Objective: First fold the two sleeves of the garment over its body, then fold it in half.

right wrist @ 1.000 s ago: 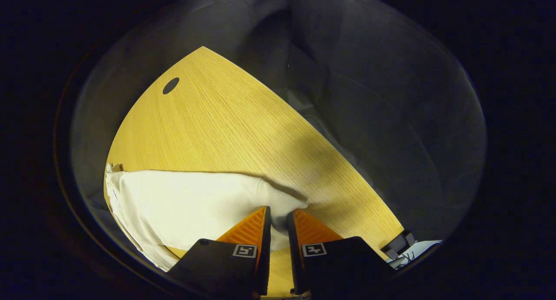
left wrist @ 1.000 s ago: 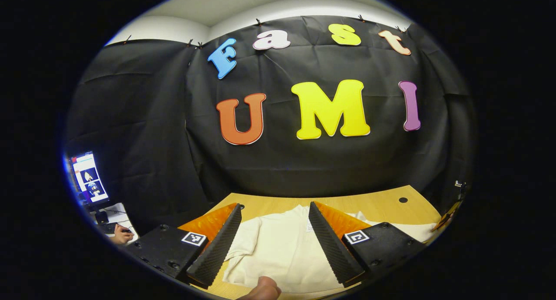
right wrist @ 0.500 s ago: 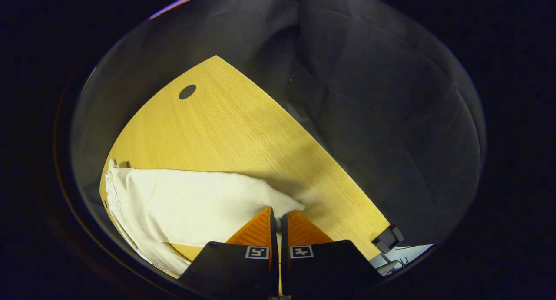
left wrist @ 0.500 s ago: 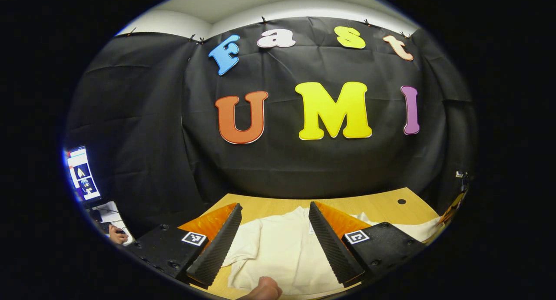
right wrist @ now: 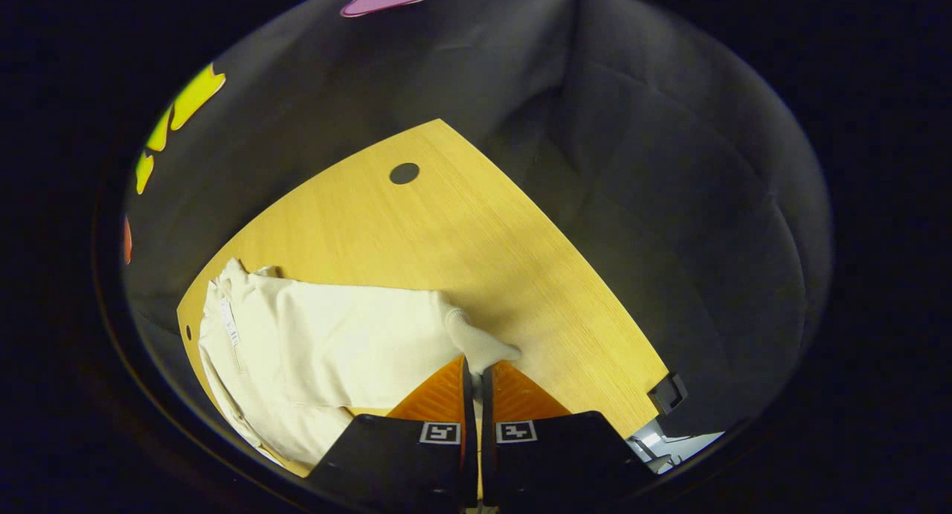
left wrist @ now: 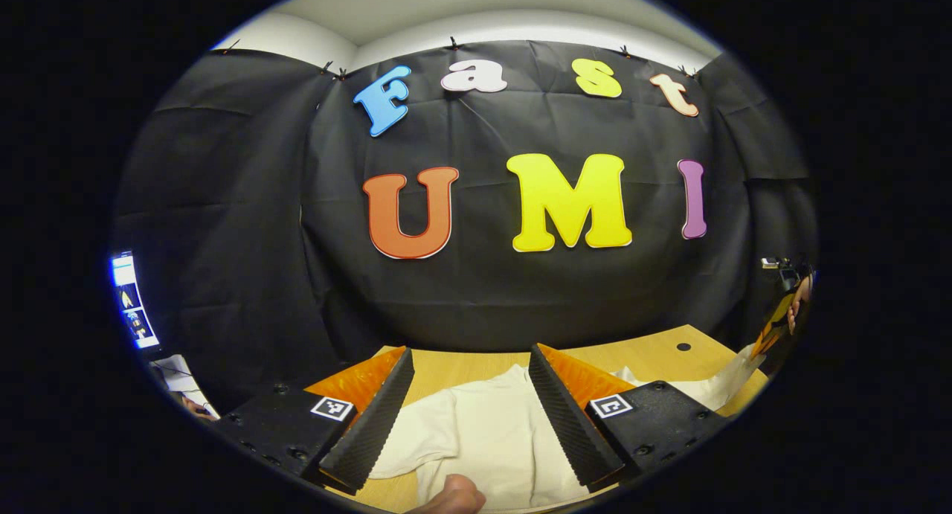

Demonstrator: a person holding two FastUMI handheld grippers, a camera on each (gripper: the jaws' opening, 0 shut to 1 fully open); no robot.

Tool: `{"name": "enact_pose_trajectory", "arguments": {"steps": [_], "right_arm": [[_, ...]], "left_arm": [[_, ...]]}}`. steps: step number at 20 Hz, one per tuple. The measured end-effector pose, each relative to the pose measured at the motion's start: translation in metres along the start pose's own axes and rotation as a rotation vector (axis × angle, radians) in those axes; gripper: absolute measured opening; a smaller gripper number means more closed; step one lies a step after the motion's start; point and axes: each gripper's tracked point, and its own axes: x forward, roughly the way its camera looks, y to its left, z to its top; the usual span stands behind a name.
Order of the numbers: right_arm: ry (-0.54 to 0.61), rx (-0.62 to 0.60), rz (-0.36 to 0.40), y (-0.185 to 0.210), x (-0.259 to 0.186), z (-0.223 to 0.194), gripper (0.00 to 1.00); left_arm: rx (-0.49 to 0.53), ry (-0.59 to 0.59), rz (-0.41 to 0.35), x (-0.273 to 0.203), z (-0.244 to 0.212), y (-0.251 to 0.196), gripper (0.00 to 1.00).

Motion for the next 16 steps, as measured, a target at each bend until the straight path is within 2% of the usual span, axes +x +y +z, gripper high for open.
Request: {"name": "enact_pose_trajectory", "arguments": {"steps": [7,8,13,16], "right_arm": [[-0.036,-0.138,0.097,0.131,-0.044,-0.01,0.02],[-0.03,-0.164,0.123,0.153,-0.047,-0.015,0.0],[-0.01,-0.309,0.225,0.26,-0.06,-0.052,0.02],[0.029,-0.354,0.289,0.32,-0.062,-0.082,0.02]], "left_arm": [[-0.046,0.005,-0.038,0.003,-0.009,0.024,0.99],[-0.054,0.005,-0.032,0.004,-0.009,0.031,0.99],[-0.079,0.0,-0.055,0.003,-0.013,0.04,0.99],[-0.081,-0.006,-0.058,0.003,-0.013,0.047,0.99]]}}
